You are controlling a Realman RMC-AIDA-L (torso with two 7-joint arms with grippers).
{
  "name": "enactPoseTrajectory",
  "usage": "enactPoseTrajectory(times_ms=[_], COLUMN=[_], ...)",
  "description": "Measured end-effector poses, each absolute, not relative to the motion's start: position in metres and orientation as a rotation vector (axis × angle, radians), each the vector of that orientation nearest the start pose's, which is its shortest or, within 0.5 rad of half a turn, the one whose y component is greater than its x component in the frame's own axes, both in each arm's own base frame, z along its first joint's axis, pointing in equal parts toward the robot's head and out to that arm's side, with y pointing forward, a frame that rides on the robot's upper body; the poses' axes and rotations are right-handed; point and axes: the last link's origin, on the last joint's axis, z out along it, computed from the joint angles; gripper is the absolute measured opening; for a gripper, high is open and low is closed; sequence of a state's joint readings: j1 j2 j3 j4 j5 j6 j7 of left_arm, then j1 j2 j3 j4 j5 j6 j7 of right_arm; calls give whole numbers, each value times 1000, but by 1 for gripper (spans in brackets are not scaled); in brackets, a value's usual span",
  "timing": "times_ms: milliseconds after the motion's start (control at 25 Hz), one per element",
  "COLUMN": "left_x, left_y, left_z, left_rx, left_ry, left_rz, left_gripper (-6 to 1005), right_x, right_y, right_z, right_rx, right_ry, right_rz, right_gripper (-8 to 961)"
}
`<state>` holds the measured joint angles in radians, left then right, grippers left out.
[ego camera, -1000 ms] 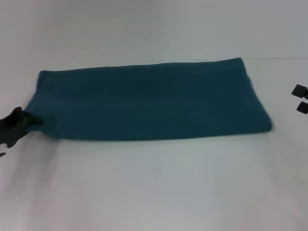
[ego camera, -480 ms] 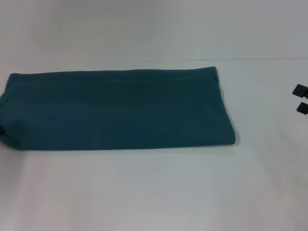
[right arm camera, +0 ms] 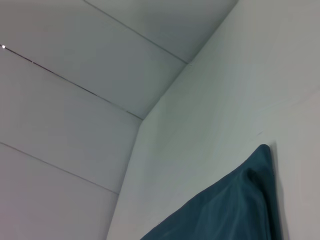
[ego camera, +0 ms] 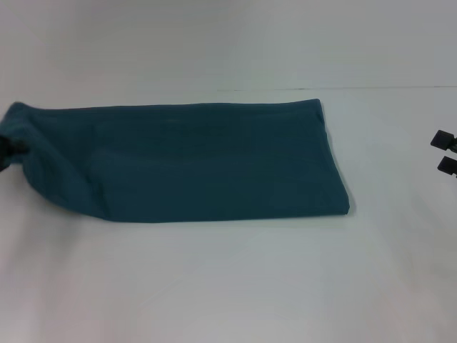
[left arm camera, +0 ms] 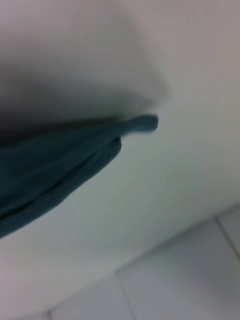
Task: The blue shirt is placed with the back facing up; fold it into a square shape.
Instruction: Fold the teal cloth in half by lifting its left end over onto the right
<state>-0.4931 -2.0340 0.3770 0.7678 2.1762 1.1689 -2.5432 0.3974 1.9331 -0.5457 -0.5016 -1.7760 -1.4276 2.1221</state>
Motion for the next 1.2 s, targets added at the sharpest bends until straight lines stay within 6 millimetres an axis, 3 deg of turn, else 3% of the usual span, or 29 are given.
enactPoseTrajectory(times_ms=[360,400,680,920,1200], left_x=[-304,-287,-242,-205,-167], left_y=[383,391,409,420,425], left_z=[96,93,78,54,8], left_rx=[-1672,-1739,-1898,-2010,-2121], left_ry=[-1871,-1860,-1819,-1790,-1779], left_rz=[-997,-1016,-1079,-1095,-1054], left_gripper=[6,6,6,11,12], right_x=[342,341,341,340,341], right_y=[324,324,323,323,324], right_z=[72,72,70,69,67], right_rx=[-1894,-1895,-1897,-1897,-1903], right_ry=[1742,1743,1746,1748,1750], right_rz=[1098,1097,1100,1101,1084], right_gripper=[945,945,945,945,944])
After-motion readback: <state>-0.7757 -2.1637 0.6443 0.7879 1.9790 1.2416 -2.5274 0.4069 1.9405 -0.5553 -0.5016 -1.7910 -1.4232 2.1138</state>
